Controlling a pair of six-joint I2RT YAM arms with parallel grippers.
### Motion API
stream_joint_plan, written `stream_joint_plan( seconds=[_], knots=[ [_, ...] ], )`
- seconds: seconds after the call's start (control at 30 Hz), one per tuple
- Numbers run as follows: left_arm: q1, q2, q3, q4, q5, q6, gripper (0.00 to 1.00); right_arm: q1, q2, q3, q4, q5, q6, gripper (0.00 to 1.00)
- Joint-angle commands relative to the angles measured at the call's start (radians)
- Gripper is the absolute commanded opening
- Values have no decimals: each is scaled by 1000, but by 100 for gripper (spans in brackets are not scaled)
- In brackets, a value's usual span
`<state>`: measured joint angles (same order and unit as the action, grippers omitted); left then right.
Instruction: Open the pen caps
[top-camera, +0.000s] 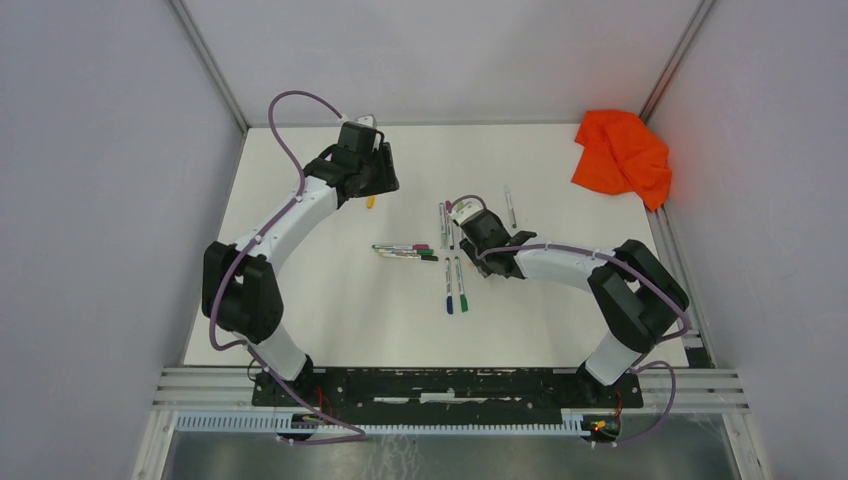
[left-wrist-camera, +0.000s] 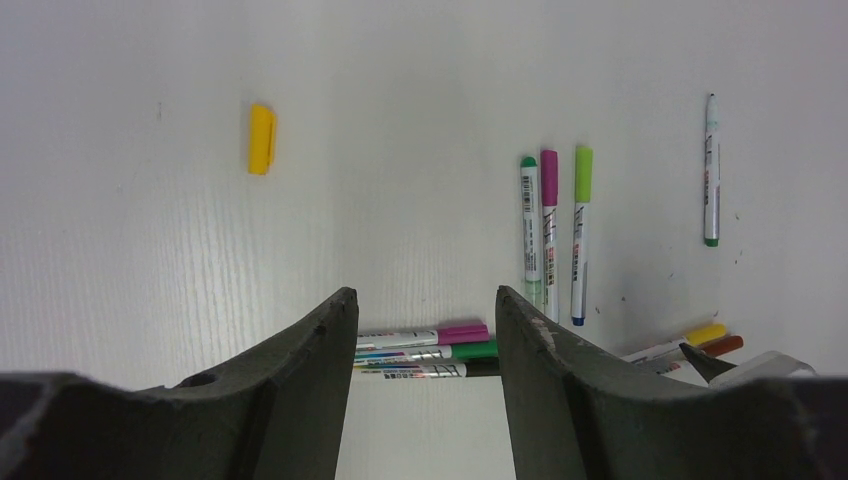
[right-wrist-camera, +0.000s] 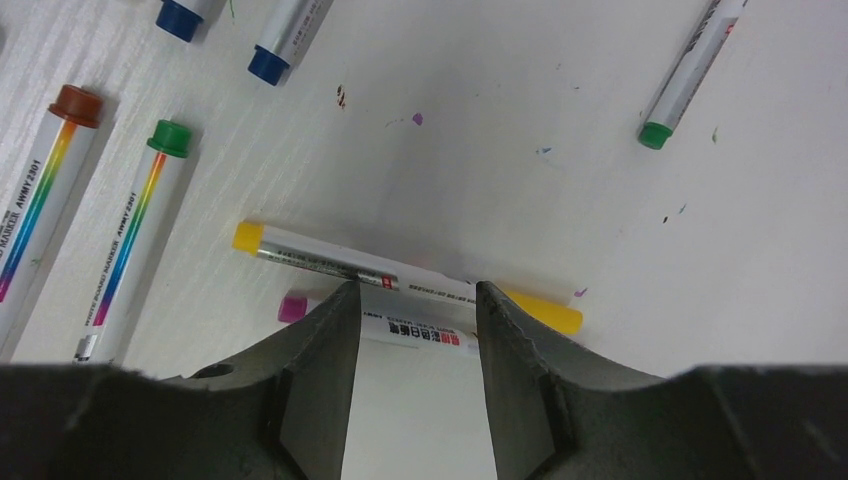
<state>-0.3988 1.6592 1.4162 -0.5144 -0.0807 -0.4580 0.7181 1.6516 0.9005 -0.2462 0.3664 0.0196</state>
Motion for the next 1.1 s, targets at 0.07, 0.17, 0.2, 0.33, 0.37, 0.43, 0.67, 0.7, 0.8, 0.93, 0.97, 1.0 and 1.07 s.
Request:
stream_joint_plan(
  seconds=[0.07, 0.17, 0.2, 0.33, 0.37, 0.43, 0.67, 0.7, 0.8, 0.93, 0.97, 1.0, 1.07],
  knots=[
    [4, -45, 11, 25, -23, -28, 60, -2, 36, 15, -1, -2, -37, 52],
    [4, -45, 12, 26, -25, -28, 60, -9, 44, 20, 3, -12, -44, 52],
    [5, -45, 12, 25, -26, -28, 60, -14, 46, 21, 7, -18, -47, 52],
    [5, -45, 16, 25, -26, -26, 60, -38, 60, 37, 7, -44, -68, 52],
    [7, -44, 15, 25, -25, -25, 60, -46, 64, 42, 7, -51, -74, 52],
    [6, -44, 16, 25, -26, -24, 60, -67, 67, 47, 11, -90, -86, 52],
    [9, -43, 20, 18, -25, -24, 60, -137, 99, 75, 8, -254, -151, 51],
    [9, -43, 20, 17, -25, -25, 60, -145, 110, 82, -1, -276, -162, 50],
    [9, -44, 23, 14, -25, -28, 60, -164, 126, 90, -19, -304, -185, 48],
    [9, -41, 24, 14, -20, -32, 60, -196, 137, 90, -27, -341, -200, 44],
    [9, -41, 23, 14, -19, -33, 60, -201, 141, 92, -29, -348, -204, 44],
    [9, -39, 23, 14, -18, -34, 60, -213, 146, 95, -30, -362, -205, 44],
    [9, -38, 22, 15, -15, -36, 60, -233, 154, 103, -29, -410, -207, 42]
  ],
)
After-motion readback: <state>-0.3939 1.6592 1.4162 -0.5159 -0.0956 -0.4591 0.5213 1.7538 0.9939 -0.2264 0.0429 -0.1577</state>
